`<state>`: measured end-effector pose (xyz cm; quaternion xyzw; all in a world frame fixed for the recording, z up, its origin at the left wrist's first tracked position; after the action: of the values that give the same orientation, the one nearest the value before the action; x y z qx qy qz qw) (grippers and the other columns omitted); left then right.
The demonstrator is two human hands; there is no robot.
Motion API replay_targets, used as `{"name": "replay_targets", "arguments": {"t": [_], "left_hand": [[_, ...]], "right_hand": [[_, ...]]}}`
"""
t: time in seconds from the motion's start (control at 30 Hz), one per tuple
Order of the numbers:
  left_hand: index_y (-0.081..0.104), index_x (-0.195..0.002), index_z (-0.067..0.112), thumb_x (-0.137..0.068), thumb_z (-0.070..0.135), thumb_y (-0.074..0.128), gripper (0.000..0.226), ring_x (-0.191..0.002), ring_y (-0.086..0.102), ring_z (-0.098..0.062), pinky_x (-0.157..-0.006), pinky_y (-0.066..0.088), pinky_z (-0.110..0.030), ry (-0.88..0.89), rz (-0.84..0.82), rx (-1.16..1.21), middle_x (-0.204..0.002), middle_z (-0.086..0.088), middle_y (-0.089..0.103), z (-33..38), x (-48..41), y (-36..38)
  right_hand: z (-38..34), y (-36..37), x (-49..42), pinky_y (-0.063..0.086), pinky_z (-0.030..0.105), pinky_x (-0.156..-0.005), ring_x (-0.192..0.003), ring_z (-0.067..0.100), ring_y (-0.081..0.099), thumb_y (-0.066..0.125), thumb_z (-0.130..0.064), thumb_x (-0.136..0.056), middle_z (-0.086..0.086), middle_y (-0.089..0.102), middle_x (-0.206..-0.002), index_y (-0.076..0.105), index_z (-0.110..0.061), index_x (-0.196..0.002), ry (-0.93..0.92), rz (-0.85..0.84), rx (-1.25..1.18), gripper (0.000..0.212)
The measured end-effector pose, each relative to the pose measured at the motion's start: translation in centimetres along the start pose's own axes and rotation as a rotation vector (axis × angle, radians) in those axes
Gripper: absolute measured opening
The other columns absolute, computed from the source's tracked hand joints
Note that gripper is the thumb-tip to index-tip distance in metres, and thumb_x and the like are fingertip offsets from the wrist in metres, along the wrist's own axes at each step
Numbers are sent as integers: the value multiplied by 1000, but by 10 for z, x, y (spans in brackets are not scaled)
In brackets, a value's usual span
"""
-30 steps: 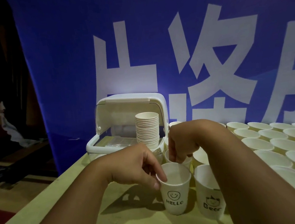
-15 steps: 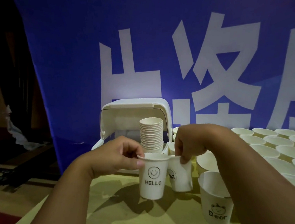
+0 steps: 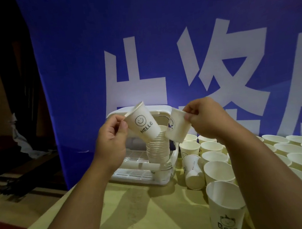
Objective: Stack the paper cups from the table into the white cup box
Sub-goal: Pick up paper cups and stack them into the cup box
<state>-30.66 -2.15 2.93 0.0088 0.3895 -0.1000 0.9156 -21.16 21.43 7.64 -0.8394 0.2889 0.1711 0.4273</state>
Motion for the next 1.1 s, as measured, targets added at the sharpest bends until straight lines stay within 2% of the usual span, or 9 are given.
{"name": "replay_targets", "arguments": {"t": [0.03, 0.1, 0.2, 0.33, 0.63, 0.77, 0.93, 1.03, 1.1], "left_hand": [[62, -94, 25, -101, 31, 49, 16, -95, 63, -36, -77, 57, -59, 38, 40, -42, -101, -10, 64, 2, 0, 1], [60, -97, 27, -101, 34, 48, 14, -96, 61, -28, -72, 56, -44, 119, 124, -163, -105, -3, 62, 6, 0, 4], [62, -103, 21, -106, 21, 50, 12, -95, 56, -20, -73, 43, -21, 222, 219, -350, -107, -1, 59, 14, -1, 13], [63, -102, 15, -106, 19, 50, 15, -95, 46, -6, -74, 40, -16, 226, 178, -506, -105, 8, 51, 10, -4, 33], [58, -115, 15, -99, 6, 55, 20, -116, 50, -28, -87, 52, -39, 139, -44, -772, -133, -8, 48, 6, -5, 64], [58, -116, 11, -95, -3, 50, 27, -115, 55, -32, -92, 48, -38, 40, -258, -859, -131, -12, 51, -18, -4, 74], [46, -123, 28, -106, 34, 47, 17, -107, 57, -11, -93, 53, -39, -51, -243, -585, -123, 7, 57, -19, 5, 68], [26, -135, 36, -102, 31, 59, 47, -119, 58, -14, -101, 53, -44, -91, -197, -422, -135, 10, 53, -23, 7, 66], [12, -141, 47, -100, 29, 63, 69, -122, 59, -15, -103, 53, -46, -92, -183, -376, -144, 7, 51, -22, 9, 67]], "right_hand": [[0, -5, -1, 49, 31, -70, -84, 18, 60, 60, -19, -97, 3, 66, -102, 68, -20, -107, 10, 58, -28, 13], [1, -13, -2, 45, 31, -74, -91, 19, 57, 61, -18, -97, 3, 64, -109, 68, -19, -112, 32, 157, -69, 17], [2, -22, -1, 44, 29, -75, -96, 18, 54, 62, -17, -96, 5, 64, -117, 66, -18, -119, 48, 251, -88, 24], [1, -30, 4, 43, 27, -78, -96, 15, 51, 60, -17, -97, 6, 63, -123, 64, -16, -123, 37, 327, -107, 26], [-16, -34, 10, 38, 19, -75, -91, 13, 51, 57, -19, -99, -8, 53, -100, 66, -16, -117, -66, 431, -172, 20], [-25, -25, 10, 36, 16, -75, -94, 11, 50, 58, -18, -99, -8, 53, -104, 66, -17, -118, -113, 401, -142, 21], [-32, -5, 5, 39, 22, -77, -93, 13, 51, 59, -12, -97, 0, 64, -113, 70, -18, -114, -158, 294, 23, 22], [-38, 9, 4, 38, 21, -77, -94, 12, 50, 59, -8, -96, 2, 61, -116, 72, -17, -108, -202, 209, 141, 20], [-42, 18, 7, 36, 20, -81, -104, 13, 49, 58, -5, -96, 0, 54, -128, 73, -18, -110, -223, 157, 169, 23]]}}
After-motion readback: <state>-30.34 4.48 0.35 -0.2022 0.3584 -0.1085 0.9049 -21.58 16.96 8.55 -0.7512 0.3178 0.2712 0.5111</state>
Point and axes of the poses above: each hand's wrist, its own x-axis away from the middle knuckle, its own y-axis out of the palm, z = x × y, the point moved 9 cm from there along -x, towards the middle knuckle
